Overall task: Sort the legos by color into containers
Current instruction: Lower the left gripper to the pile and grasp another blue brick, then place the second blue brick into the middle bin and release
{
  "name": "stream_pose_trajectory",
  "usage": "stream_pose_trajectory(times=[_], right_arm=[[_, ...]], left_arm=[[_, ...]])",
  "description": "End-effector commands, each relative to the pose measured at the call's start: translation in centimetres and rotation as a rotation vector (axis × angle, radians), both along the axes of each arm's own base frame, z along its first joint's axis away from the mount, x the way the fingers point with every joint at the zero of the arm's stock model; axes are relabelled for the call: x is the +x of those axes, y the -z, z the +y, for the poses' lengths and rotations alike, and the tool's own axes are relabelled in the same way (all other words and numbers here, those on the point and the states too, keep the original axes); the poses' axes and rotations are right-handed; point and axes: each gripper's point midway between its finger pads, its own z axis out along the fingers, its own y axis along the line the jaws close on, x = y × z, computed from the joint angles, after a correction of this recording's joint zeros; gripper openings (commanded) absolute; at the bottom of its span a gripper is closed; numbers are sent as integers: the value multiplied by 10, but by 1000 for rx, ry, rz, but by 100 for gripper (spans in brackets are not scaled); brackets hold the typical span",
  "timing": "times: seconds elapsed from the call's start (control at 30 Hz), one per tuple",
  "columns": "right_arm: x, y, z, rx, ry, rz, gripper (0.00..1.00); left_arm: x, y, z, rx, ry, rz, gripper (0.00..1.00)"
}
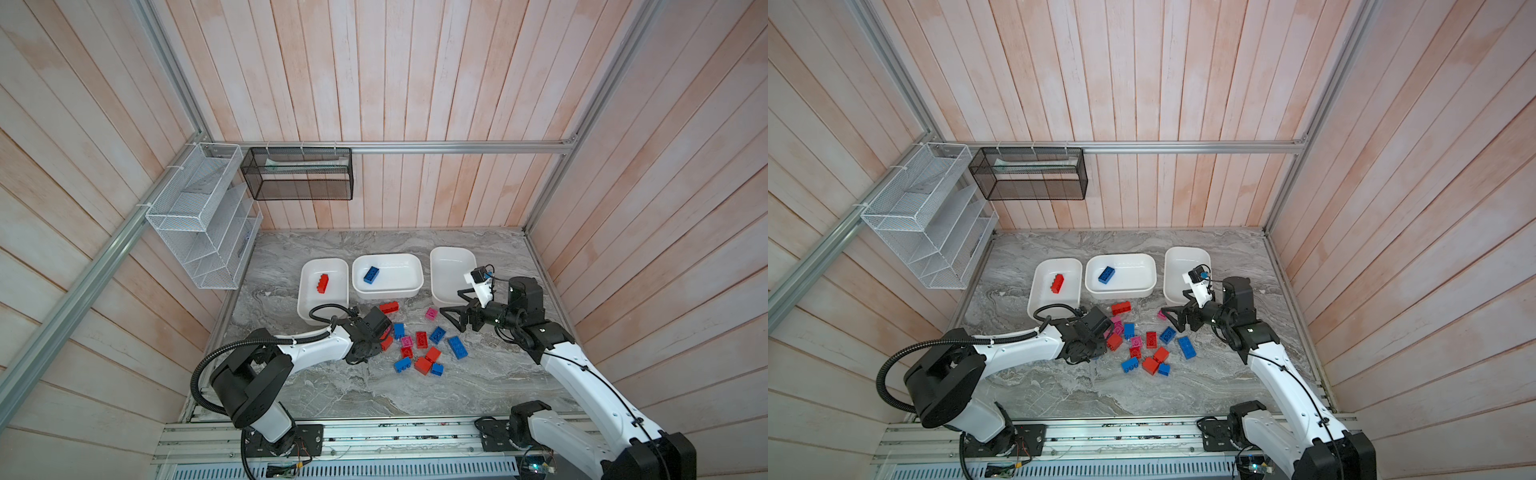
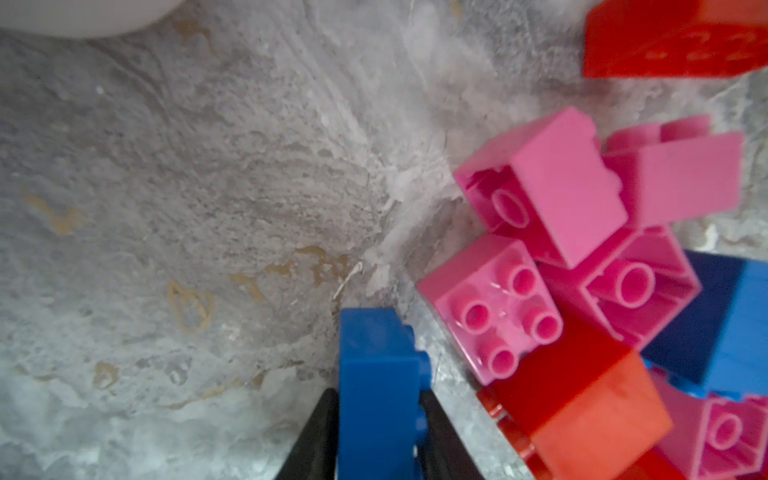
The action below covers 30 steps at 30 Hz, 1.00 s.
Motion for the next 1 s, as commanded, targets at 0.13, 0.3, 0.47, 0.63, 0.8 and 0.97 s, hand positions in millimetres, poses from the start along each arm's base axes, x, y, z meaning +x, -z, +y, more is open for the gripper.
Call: stream_pose_trajectory(times=[0.13,0.3,0.47,0.63,0.8,0.97], right_arm=[[1,-2,-4,-2,22,-13,98],[4,-8,-5,2,32,-30,98],[7,-18,-8,16,46,-53,98],[11,-24,-10,28,60,-68,98],[13,-26,-14,19,77,-72,98],[13,-25,-18,16,87,-74,98]], left_arm=[[-2,-34,18,77,54,-16,21],[21,-89,3,14,126,-111,22],[81,-136,-17,-21,197,-253,22],[156,-148,-40,-34,272,-340,22],[207,-123,-58,-19,335,-330,23],[233,-80,-60,5,359,-282,23]])
